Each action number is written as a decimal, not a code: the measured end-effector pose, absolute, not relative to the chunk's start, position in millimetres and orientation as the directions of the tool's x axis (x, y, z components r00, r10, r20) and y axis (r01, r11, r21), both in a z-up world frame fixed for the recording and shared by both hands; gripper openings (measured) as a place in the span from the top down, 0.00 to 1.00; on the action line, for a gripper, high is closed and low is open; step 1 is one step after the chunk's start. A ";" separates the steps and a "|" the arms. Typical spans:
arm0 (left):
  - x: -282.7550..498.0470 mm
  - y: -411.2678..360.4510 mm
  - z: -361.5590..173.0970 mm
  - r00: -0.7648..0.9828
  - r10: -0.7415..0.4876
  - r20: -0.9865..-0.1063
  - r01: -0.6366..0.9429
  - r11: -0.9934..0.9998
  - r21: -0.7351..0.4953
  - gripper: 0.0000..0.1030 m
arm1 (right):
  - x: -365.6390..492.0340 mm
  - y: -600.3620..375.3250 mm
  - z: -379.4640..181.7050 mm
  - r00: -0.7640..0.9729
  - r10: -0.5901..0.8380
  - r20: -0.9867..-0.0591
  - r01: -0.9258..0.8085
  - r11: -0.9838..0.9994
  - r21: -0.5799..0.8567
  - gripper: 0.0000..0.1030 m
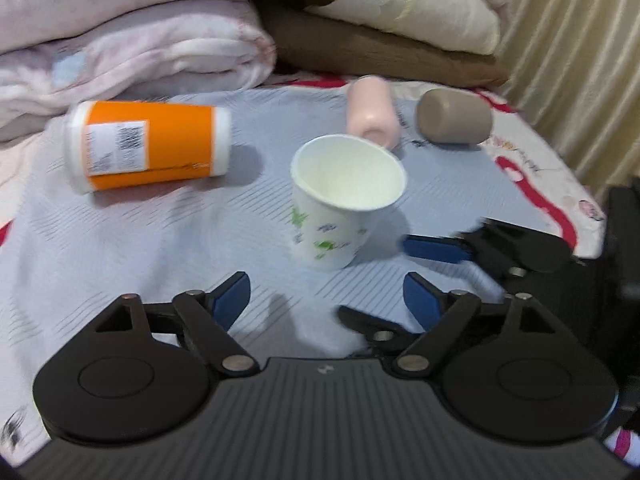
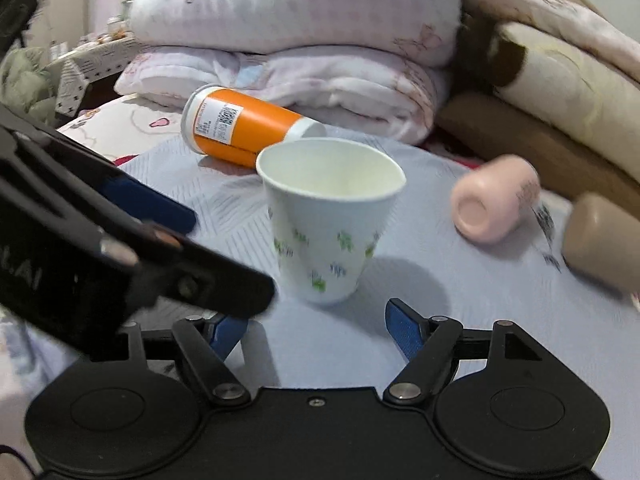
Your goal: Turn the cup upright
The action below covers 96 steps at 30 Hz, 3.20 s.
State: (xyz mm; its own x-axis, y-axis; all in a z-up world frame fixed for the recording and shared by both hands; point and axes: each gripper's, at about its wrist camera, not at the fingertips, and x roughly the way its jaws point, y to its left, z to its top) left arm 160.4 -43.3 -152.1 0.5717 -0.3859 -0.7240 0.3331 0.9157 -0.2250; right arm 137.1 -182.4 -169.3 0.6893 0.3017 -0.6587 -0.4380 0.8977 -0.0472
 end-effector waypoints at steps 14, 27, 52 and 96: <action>107.0 -31.7 -71.4 0.633 -0.144 -0.761 0.137 0.988 -0.072 0.07 | 73.1 -222.0 -98.0 0.736 0.301 -0.607 -0.324 0.943 0.074 0.22; 39.8 -39.0 -1.3 0.725 -0.046 -0.688 0.066 0.998 0.003 0.01 | 24.9 -217.8 -9.6 0.828 0.275 -0.489 -0.302 0.953 0.026 0.21; -6.2 -19.9 22.9 0.782 -0.083 -0.617 0.080 0.996 -0.032 0.01 | -28.1 -227.2 39.2 0.873 0.100 -0.478 -0.094 0.995 0.036 0.00; 4.5 -22.9 -0.2 0.737 -0.039 -0.675 0.079 0.996 0.029 0.01 | -24.1 -224.1 27.6 0.842 0.062 -0.535 -0.072 0.997 0.002 0.00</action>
